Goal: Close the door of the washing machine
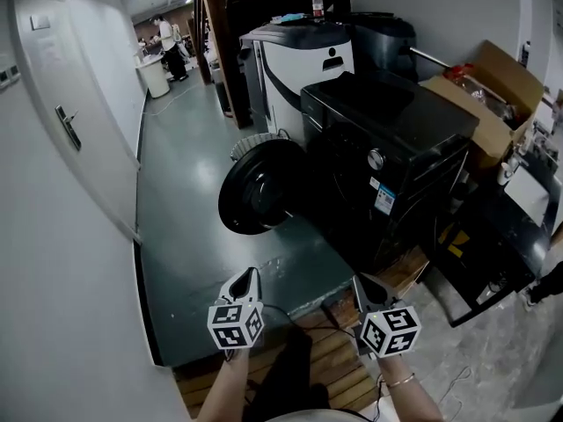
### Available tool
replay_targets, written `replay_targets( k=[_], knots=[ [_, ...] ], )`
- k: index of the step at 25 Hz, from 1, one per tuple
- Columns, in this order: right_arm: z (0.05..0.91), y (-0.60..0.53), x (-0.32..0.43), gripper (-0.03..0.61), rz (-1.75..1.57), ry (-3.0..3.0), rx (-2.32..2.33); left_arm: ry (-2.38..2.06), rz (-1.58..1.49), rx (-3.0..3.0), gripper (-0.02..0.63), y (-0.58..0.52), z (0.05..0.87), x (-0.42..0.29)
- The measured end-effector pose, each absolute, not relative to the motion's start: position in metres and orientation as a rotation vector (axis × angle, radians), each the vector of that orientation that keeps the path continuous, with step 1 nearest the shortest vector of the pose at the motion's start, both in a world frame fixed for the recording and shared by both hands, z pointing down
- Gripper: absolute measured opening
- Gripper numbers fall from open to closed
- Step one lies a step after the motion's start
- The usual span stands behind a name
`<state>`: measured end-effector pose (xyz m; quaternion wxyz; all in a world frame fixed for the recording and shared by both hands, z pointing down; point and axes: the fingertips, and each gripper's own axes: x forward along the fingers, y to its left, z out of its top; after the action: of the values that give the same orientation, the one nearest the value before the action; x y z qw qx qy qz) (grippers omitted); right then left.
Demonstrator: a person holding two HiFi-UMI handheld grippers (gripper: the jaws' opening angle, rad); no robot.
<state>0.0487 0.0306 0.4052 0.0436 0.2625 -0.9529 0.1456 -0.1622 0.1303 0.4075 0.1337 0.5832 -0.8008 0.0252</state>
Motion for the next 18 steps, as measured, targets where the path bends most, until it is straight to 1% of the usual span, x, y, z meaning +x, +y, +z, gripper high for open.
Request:
replay_targets(
  k=[10, 18],
  knots=[
    [0.407, -0.013, -0.043, 0.006, 0.470, -2.925, 0.735, -2.350, 0.067, 1.646, 0.023, 0.077, 0.416, -0.257],
    [0.437, -0.077, -0.135, 0.006, 0.478, -2.881, 0.683, -2.338, 0.078, 1.619, 0.023, 0.016, 0.448, -0.345]
  ],
)
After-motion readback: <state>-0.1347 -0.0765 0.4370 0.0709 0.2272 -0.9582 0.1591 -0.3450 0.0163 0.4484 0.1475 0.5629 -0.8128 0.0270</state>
